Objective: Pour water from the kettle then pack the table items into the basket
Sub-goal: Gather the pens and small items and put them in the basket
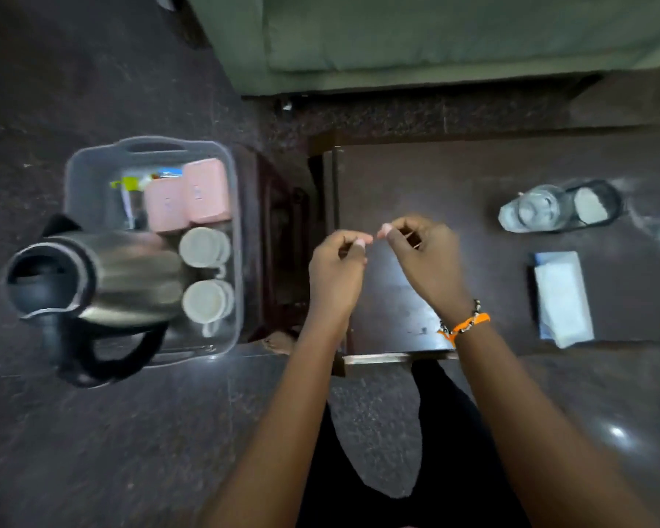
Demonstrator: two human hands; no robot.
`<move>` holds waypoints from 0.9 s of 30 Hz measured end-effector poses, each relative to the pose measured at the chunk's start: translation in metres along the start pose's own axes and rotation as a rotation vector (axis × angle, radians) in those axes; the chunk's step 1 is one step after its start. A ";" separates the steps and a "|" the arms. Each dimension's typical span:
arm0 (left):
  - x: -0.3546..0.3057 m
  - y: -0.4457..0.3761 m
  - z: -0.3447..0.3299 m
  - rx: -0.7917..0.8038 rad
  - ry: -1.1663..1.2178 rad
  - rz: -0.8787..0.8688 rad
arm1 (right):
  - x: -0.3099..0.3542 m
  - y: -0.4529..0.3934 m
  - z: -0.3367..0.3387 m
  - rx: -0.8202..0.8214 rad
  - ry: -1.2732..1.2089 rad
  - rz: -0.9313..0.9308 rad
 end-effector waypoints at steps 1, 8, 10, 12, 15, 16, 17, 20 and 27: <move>0.002 0.005 -0.027 0.022 -0.010 0.021 | -0.022 -0.003 0.020 -0.015 -0.003 -0.025; -0.002 0.039 -0.214 0.170 -0.070 0.129 | -0.163 -0.018 0.154 -0.085 -0.045 -0.191; -0.004 0.043 -0.265 0.233 -0.091 0.140 | -0.199 -0.024 0.191 -0.137 -0.069 -0.246; -0.007 0.044 -0.310 0.295 -0.142 0.135 | -0.234 -0.030 0.225 -0.199 -0.088 -0.318; -0.009 0.044 -0.364 0.399 -0.231 0.114 | -0.280 -0.042 0.265 -0.266 -0.115 -0.403; -0.009 0.043 -0.378 0.438 -0.270 0.104 | -0.293 -0.047 0.276 -0.281 -0.121 -0.426; -0.008 0.041 -0.392 0.475 -0.303 0.100 | -0.306 -0.054 0.287 -0.292 -0.123 -0.443; -0.006 0.035 -0.424 0.552 -0.380 0.068 | -0.333 -0.082 0.315 -0.311 -0.098 -0.454; 0.000 0.011 -0.480 0.580 -0.433 0.054 | -0.384 -0.172 0.366 -0.316 0.109 -0.419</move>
Point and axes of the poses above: each hand's wrist, its own y-axis away from the middle knuckle, its own z-axis out of the back of the hand, x = y × z, the point moved 6 cm from there along -y, towards the middle knuckle, and after that the axes turned 12 degrees about -z, right-handed, at the moved point
